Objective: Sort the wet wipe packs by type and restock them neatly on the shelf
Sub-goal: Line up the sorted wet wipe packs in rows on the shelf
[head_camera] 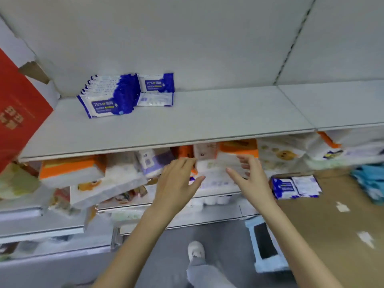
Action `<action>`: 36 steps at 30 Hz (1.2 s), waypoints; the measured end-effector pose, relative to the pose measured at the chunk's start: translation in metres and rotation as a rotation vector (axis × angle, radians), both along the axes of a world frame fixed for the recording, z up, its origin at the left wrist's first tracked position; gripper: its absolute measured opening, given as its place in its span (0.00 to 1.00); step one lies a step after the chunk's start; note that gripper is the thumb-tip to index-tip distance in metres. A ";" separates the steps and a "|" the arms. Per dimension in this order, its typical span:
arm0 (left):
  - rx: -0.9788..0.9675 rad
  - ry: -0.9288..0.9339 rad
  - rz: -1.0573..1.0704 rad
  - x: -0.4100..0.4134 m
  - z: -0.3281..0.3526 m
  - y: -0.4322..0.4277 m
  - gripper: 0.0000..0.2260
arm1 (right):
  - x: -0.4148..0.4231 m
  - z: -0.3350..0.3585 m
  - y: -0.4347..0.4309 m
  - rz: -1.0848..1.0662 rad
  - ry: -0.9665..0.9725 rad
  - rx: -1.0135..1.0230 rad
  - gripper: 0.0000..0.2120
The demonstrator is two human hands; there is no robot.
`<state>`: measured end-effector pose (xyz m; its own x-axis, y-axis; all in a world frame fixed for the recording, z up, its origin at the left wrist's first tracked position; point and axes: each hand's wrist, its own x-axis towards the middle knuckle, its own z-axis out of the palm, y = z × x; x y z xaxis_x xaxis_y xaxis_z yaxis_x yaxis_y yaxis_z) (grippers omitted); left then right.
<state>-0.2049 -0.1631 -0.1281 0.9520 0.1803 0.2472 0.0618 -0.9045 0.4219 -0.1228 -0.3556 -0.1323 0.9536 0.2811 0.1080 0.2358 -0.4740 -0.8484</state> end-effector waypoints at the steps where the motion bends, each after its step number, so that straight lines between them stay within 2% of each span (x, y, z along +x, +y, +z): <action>1: 0.008 -0.005 -0.027 -0.003 0.002 -0.017 0.21 | -0.005 0.003 -0.019 -0.015 0.000 -0.019 0.20; 5: 0.022 -0.021 -0.111 0.000 0.003 -0.082 0.22 | -0.010 0.008 -0.094 -0.070 0.038 -0.092 0.19; 10: 0.007 0.069 -0.160 0.015 -0.024 -0.159 0.19 | 0.012 -0.018 -0.193 -0.114 0.108 -0.175 0.16; 15: -0.031 0.240 -0.149 0.058 -0.086 -0.238 0.20 | 0.068 -0.082 -0.286 -0.126 0.221 -0.280 0.21; 19: -0.054 0.390 -0.164 0.103 -0.144 -0.302 0.22 | 0.118 -0.144 -0.344 -0.056 0.339 -0.359 0.22; 22: -0.084 0.473 -0.098 0.139 -0.183 -0.333 0.26 | 0.158 -0.193 -0.378 -0.004 0.408 -0.405 0.24; 24: -0.123 0.496 -0.054 0.163 -0.203 -0.345 0.29 | 0.184 -0.220 -0.392 -0.003 0.446 -0.368 0.21; 27: -0.204 0.463 0.019 0.197 -0.229 -0.353 0.20 | 0.223 -0.248 -0.393 0.009 0.509 -0.246 0.18; 31: -0.195 0.410 0.024 0.249 -0.250 -0.353 0.17 | 0.275 -0.277 -0.385 0.124 0.410 -0.259 0.21; 36: 0.003 0.434 -0.019 0.280 -0.268 -0.353 0.17 | 0.314 -0.286 -0.373 0.274 0.204 -0.427 0.24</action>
